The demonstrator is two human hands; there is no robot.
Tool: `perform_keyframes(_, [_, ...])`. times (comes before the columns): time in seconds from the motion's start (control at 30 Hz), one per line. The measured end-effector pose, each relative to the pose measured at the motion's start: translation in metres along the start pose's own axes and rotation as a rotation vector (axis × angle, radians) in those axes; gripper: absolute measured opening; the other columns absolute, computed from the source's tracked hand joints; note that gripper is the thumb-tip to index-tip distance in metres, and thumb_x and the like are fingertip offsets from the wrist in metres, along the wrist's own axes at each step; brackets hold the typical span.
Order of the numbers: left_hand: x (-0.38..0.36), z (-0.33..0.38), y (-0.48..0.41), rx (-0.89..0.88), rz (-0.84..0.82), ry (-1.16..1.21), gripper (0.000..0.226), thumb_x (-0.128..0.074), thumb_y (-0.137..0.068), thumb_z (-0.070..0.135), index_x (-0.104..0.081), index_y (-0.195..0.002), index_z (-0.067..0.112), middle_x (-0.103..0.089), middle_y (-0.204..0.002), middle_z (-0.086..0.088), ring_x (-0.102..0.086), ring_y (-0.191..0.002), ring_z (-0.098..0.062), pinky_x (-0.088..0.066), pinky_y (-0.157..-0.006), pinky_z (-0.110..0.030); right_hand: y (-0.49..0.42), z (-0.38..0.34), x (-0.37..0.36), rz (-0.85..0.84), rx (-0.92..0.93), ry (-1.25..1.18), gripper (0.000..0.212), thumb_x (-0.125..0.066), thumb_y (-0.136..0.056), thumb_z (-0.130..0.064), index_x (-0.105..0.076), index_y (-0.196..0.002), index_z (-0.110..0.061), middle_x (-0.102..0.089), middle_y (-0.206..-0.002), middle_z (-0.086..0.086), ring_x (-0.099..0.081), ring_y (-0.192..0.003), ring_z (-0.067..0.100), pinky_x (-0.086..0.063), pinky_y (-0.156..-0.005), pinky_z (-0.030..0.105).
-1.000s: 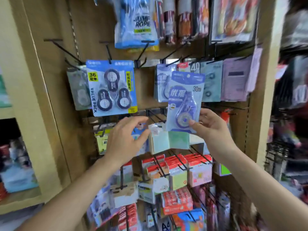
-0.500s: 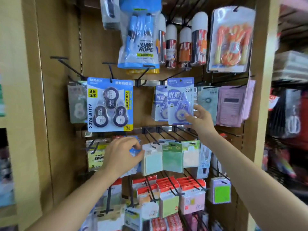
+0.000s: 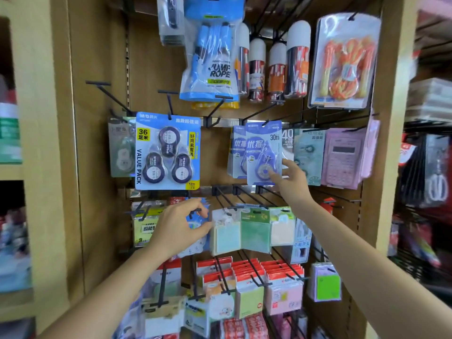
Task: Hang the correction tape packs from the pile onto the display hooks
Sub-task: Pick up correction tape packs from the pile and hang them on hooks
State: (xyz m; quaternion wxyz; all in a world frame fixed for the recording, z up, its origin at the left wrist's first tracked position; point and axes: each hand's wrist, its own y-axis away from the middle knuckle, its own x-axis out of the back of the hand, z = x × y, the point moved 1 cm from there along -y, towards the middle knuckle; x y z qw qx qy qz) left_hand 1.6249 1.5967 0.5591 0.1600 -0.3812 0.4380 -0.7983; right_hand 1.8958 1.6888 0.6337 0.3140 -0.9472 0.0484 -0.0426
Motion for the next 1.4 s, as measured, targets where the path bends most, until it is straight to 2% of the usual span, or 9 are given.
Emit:
perform_keyframes(0.1, [0.0,-0.003,0.003,-0.006,-0.019,0.015,0.024,-0.085,-0.076,0.02,-0.064,-0.084,0.03,-0.072,-0.097,0.015,-0.06,-0.12,-0.001,-0.055,-0.093,-0.039,0.003,0.002,-0.003,0.038,0.068,0.126,0.061,-0.067,-0.093,-0.024,-0.037,-0.146,-0.023,-0.054,-0.128,0.0,-0.063,-0.106,0.016,-0.055,-0.082,0.027])
perform_keyframes(0.2, [-0.002,-0.004,0.006,-0.007,0.005,0.04,0.023,-0.084,-0.076,0.017,-0.068,-0.09,0.025,-0.072,-0.102,0.018,-0.052,-0.13,0.002,-0.052,-0.1,-0.039,0.005,0.0,-0.007,0.159,0.254,0.428,0.072,-0.068,-0.091,-0.024,-0.03,-0.152,-0.022,-0.04,-0.144,0.006,-0.043,-0.13,0.025,-0.042,-0.105,0.04])
perform_keyframes(0.37, [-0.007,-0.006,0.014,-0.012,0.026,0.099,0.032,-0.081,-0.076,0.02,-0.066,-0.103,0.027,-0.068,-0.114,0.021,-0.044,-0.135,0.007,-0.05,-0.102,-0.041,0.009,-0.009,-0.023,0.11,0.611,0.958,0.07,-0.058,-0.092,-0.042,-0.027,-0.153,-0.03,-0.023,-0.161,0.006,-0.02,-0.145,0.036,-0.027,-0.112,0.054])
perform_keyframes(0.67, [-0.023,-0.004,0.022,0.025,0.153,0.133,0.034,-0.072,-0.072,0.022,-0.064,-0.106,0.024,-0.064,-0.122,0.02,-0.043,-0.138,0.003,-0.049,-0.103,-0.042,-0.041,0.011,-0.05,-0.128,0.475,1.239,0.075,-0.044,-0.094,-0.06,-0.01,-0.156,-0.035,0.006,-0.167,0.0,0.001,-0.152,0.038,-0.013,-0.119,0.057])
perform_keyframes(0.87, [-0.027,0.0,0.022,0.006,0.207,0.106,0.035,-0.067,-0.073,0.03,-0.063,-0.106,0.02,-0.063,-0.12,0.018,-0.045,-0.136,0.003,-0.048,-0.1,-0.032,-0.076,0.015,-0.058,-0.265,0.409,1.345,0.076,-0.042,-0.093,-0.062,-0.008,-0.156,-0.037,0.009,-0.166,0.0,-0.006,-0.15,0.038,-0.022,-0.116,0.058])
perform_keyframes(1.0, [-0.031,0.002,0.024,-0.001,0.246,0.122,0.037,-0.065,-0.074,0.037,-0.064,-0.104,0.016,-0.061,-0.119,0.019,-0.043,-0.133,0.011,-0.043,-0.098,-0.014,-0.086,0.012,-0.065,-0.381,0.316,1.35,0.078,-0.046,-0.092,-0.064,-0.008,-0.155,-0.039,0.02,-0.164,-0.003,-0.009,-0.15,0.038,-0.021,-0.115,0.058])
perform_keyframes(1.13, [-0.032,0.002,0.024,0.003,0.227,0.121,0.04,-0.063,-0.074,0.041,-0.063,-0.106,0.017,-0.065,-0.12,0.011,-0.043,-0.13,0.014,-0.044,-0.094,-0.014,-0.077,0.002,-0.068,-0.388,0.279,1.204,0.075,-0.052,-0.092,-0.059,-0.018,-0.155,-0.037,0.01,-0.166,-0.002,-0.014,-0.148,0.038,-0.024,-0.115,0.055])
perform_keyframes(1.3, [-0.026,0.003,0.024,0.026,0.166,0.108,0.042,-0.065,-0.074,0.041,-0.062,-0.111,0.021,-0.062,-0.126,0.012,-0.042,-0.123,0.021,-0.04,-0.093,-0.007,-0.027,-0.01,-0.066,-0.306,0.379,0.903,0.058,-0.06,-0.091,-0.048,-0.047,-0.145,-0.028,-0.033,-0.159,0.006,-0.031,-0.141,0.037,-0.031,-0.113,0.05])
perform_keyframes(1.4, [-0.017,0.008,0.02,0.034,0.11,0.096,0.041,-0.075,-0.075,0.022,-0.06,-0.114,0.026,-0.06,-0.129,0.014,-0.045,-0.116,0.019,-0.041,-0.088,-0.007,0.014,-0.019,-0.056,-0.312,0.454,0.742,0.048,-0.064,-0.09,-0.034,-0.057,-0.137,-0.022,-0.057,-0.141,0.005,-0.046,-0.13,0.032,-0.041,-0.105,0.043])
